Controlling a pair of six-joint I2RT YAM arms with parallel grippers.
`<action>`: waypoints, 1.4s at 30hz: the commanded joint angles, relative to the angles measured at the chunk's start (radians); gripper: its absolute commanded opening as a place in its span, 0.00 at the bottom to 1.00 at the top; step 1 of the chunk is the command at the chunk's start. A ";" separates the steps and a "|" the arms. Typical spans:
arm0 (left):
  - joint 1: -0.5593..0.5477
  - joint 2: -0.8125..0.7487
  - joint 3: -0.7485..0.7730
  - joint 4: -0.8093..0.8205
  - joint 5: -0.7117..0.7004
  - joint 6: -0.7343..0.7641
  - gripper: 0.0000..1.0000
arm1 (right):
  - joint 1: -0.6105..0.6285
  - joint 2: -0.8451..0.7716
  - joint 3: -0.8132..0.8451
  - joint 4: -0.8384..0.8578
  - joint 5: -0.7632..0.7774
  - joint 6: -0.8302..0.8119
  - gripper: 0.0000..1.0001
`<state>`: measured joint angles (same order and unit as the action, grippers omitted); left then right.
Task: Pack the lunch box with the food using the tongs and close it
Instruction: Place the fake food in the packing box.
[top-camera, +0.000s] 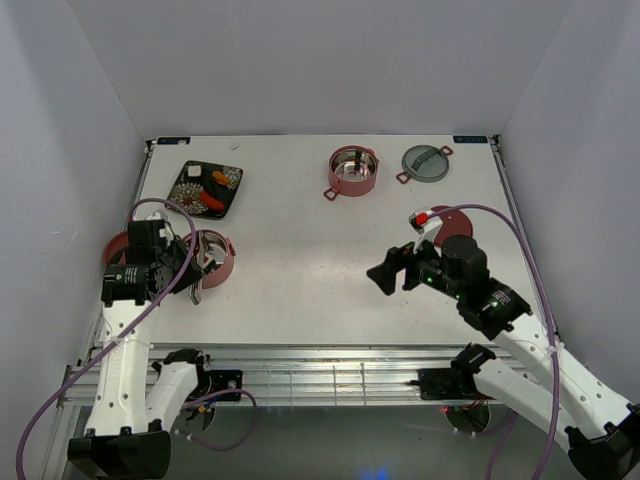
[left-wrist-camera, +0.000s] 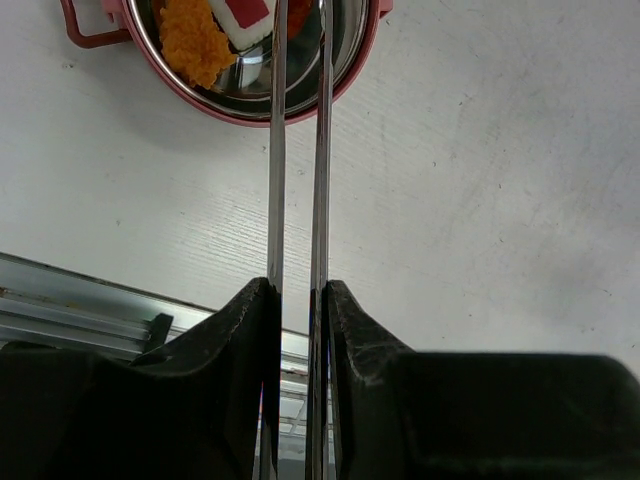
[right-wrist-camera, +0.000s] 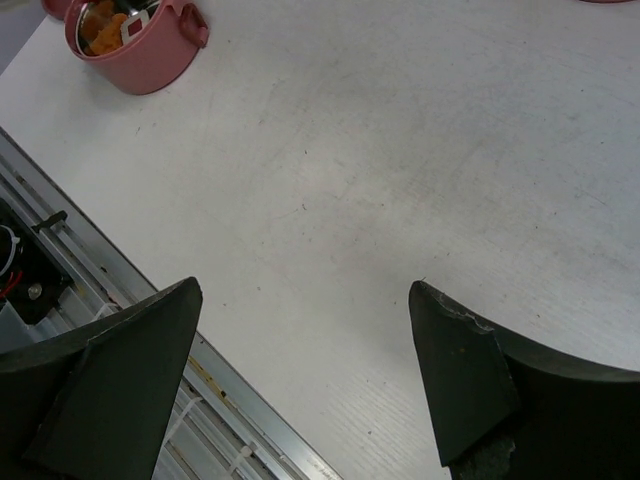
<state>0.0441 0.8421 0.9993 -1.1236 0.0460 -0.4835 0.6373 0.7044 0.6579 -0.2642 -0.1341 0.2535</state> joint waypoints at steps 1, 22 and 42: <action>0.003 -0.011 -0.014 0.031 0.008 -0.020 0.26 | 0.005 -0.002 0.020 0.008 0.007 -0.010 0.90; 0.003 0.032 -0.027 0.050 0.002 -0.030 0.42 | 0.005 -0.037 0.019 0.002 0.016 -0.013 0.90; 0.003 0.220 0.378 0.018 -0.031 -0.024 0.47 | 0.005 -0.042 0.022 -0.004 0.019 -0.011 0.90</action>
<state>0.0441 0.9989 1.3014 -1.1198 0.0269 -0.5091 0.6373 0.6739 0.6579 -0.2890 -0.1257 0.2531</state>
